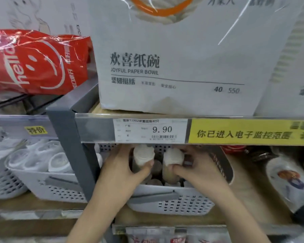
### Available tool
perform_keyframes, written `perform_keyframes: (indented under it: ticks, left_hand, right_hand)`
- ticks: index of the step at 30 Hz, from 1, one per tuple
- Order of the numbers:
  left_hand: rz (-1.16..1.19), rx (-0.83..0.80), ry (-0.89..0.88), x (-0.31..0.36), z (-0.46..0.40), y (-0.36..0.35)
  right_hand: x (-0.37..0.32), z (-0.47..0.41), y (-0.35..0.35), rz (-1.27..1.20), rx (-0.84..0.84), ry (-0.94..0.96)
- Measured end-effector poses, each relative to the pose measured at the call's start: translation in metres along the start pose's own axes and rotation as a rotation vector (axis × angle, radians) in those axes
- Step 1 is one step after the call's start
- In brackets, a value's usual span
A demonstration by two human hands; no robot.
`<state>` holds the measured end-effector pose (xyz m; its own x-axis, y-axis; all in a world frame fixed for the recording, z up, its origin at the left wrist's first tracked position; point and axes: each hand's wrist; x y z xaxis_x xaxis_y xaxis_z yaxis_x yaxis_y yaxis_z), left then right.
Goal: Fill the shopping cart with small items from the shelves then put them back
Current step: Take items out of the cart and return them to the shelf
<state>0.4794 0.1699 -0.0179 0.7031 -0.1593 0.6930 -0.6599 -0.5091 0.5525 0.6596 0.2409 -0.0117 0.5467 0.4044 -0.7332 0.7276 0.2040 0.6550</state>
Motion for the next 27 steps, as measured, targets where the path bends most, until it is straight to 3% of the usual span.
perform_keyframes:
  ticks: [6, 11, 18, 27]
  left_hand:
    - [-0.159, -0.182, 0.071, 0.000, 0.002, 0.001]
    - [-0.230, -0.294, 0.158, -0.002, -0.001, 0.000]
    - [-0.270, -0.376, 0.208, -0.004, -0.004, 0.001]
    - [-0.208, -0.258, 0.240, 0.004, 0.002, -0.001]
  right_hand:
    - [0.002, -0.012, -0.008, 0.096, -0.262, 0.011]
    - [0.007, -0.017, -0.010, 0.011, -0.463, 0.034]
    - [0.012, -0.018, -0.007, -0.084, -0.547, -0.002]
    - [0.015, -0.021, -0.016, 0.042, -0.550, 0.036]
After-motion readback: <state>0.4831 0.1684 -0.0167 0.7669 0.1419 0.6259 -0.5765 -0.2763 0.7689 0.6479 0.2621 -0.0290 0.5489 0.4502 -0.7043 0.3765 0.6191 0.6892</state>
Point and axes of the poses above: each hand's wrist, its own z-axis away from the middle knuckle, its own y-axis out of the back of the hand, x = y × z, and after that the axes turned 9 degrees about z, right-handed
